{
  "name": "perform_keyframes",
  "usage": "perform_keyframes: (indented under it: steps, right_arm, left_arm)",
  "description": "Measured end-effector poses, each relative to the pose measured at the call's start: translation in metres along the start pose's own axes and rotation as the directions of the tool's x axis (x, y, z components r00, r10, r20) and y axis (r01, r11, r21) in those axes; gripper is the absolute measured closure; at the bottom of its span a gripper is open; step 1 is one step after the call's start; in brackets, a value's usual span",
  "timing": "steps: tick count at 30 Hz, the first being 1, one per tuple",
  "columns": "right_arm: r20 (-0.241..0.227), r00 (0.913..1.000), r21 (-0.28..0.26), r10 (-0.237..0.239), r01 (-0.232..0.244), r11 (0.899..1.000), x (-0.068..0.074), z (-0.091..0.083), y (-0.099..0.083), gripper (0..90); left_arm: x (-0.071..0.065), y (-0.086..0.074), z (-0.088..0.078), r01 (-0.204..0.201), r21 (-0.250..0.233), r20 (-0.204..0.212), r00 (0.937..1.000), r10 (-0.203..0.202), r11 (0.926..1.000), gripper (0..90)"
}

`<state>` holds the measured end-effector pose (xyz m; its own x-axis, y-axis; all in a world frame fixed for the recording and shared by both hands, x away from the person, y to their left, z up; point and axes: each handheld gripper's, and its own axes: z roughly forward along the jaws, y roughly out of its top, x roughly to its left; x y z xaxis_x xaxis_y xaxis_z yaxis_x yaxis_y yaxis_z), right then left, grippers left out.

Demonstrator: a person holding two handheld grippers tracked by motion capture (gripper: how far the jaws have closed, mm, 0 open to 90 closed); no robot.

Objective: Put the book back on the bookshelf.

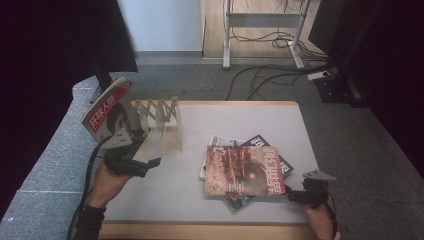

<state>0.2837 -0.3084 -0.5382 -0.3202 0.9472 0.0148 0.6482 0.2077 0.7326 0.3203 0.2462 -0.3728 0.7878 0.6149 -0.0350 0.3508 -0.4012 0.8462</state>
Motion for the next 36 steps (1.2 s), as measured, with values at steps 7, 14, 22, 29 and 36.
perform_keyframes:
  steps: [7,14,22,29,36]
  right_arm:
    - [-0.002,1.0000,-0.001,0.001,-0.001,1.000,0.000,0.000,0.000,3.3]
    - [-0.025,0.9997,-0.016,-0.001,0.001,1.000,-0.001,-0.003,0.000,5.1]
    - [-0.029,0.9996,-0.028,-0.005,0.004,1.000,-0.001,-0.015,0.002,5.1]
    - [-0.034,0.9992,-0.062,-0.020,0.018,0.998,0.003,-0.029,0.009,5.2]
    - [-0.048,0.9973,-0.091,-0.056,0.051,0.995,0.017,-0.036,0.017,6.8]
  left_arm:
    - [-0.015,0.022,0.045,-0.051,0.029,0.073,0.9962,0.049,0.9983,0.0]
    - [-0.026,0.039,0.086,-0.086,0.063,0.130,0.9884,0.077,0.9943,0.0]
    - [-0.029,0.042,0.124,-0.094,0.086,0.174,0.9816,0.078,0.9918,0.0]
    - [-0.026,0.036,0.156,-0.106,0.127,0.182,0.9798,0.082,0.9862,0.0]
    - [-0.023,0.029,0.186,-0.090,0.150,0.200,0.9781,0.059,0.9846,0.0]
